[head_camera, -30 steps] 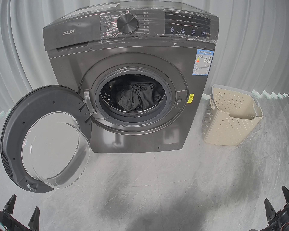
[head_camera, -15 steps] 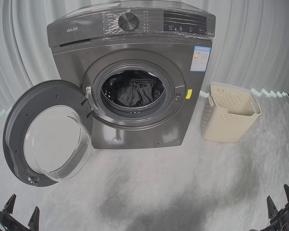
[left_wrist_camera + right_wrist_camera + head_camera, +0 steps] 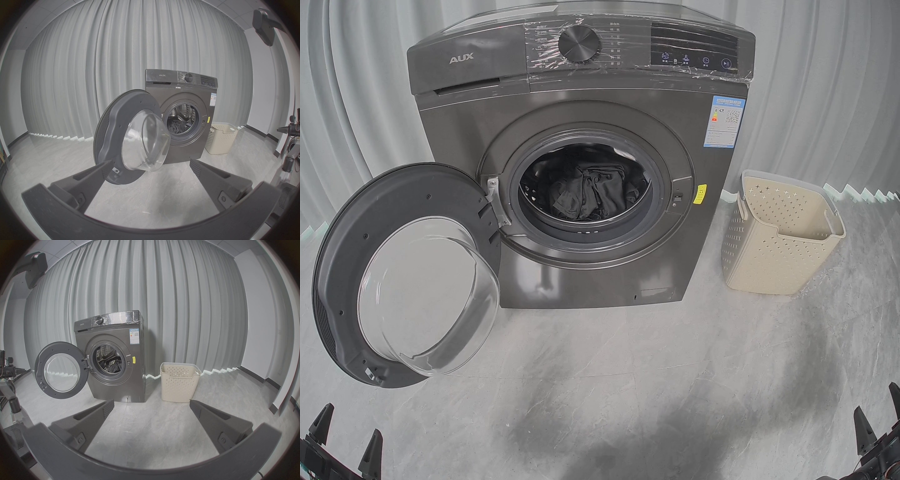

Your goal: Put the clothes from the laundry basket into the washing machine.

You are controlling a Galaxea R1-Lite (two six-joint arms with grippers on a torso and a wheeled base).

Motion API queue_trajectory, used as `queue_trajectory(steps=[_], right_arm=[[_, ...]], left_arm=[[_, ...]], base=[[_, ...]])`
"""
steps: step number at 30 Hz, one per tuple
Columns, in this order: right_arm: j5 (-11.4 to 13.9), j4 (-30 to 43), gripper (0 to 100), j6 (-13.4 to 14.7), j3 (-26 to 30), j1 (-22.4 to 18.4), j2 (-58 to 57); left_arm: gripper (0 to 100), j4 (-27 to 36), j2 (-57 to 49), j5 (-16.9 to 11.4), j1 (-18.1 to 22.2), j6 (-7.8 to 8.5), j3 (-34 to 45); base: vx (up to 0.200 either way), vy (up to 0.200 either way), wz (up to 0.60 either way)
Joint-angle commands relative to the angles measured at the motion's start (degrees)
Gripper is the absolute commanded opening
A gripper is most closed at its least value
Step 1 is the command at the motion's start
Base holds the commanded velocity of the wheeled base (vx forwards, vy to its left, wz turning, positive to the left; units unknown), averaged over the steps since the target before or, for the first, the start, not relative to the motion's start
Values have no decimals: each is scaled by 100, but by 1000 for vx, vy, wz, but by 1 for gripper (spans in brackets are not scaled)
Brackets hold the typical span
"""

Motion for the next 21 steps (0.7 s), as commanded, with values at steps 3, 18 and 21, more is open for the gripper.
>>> queue_trajectory(steps=[3, 18, 21], right_arm=[[1, 2, 100, -1, 92, 6, -51], [1, 2, 100, -1, 92, 6, -51], [1, 2, 100, -1, 92, 6, -51]], left_arm=[[100, 0, -63, -4, 4, -1, 92], [100, 0, -63, 14, 4, -18, 92], [100, 0, -63, 5, 4, -27, 92]], base=[[0, 0, 0], [0, 0, 0], [0, 0, 0]])
